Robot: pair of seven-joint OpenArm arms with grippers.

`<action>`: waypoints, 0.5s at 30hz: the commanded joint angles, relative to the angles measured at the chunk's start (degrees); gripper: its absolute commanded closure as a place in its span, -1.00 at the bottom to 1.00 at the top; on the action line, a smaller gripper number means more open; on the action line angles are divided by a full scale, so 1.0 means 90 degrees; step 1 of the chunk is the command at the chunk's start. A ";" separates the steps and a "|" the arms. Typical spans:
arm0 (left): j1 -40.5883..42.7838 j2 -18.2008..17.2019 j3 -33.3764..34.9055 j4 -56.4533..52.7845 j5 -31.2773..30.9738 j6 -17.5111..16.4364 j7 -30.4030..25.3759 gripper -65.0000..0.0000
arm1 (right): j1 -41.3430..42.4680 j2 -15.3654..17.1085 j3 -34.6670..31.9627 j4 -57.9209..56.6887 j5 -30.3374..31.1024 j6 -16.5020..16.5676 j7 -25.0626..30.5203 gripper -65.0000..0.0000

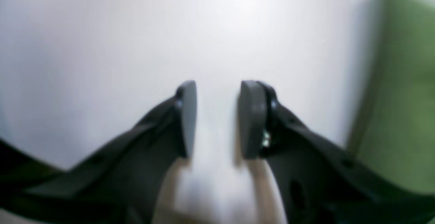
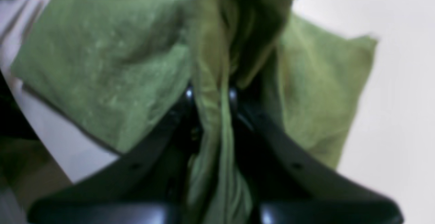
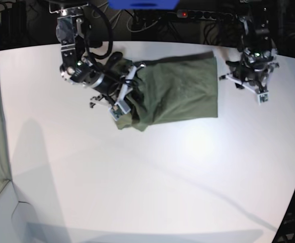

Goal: Layout the t-shirt on the table in an organized manner, then fold the t-shirt properly
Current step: 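Lift the strip end with the right gripper and fold it toward the left gripper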

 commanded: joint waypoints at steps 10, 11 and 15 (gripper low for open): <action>-0.0274 0.0047 0.0052 -0.0357 0.0061 -0.0536 0.0100 0.37 | 0.0080 -0.0067 -0.0113 0.1251 0.0113 0.0013 -0.0299 1.00; -0.0274 0.0047 0.0052 -0.0357 0.0061 -0.0536 0.0100 0.38 | 0.0080 -0.0096 -0.0211 0.1408 0.0113 0.0013 -0.0367 1.00; -0.0284 0.0047 0.0091 -0.0367 0.0061 -0.0536 0.0130 0.39 | 0.0080 -0.0145 -0.0592 0.1671 0.0113 0.0013 -0.0406 1.00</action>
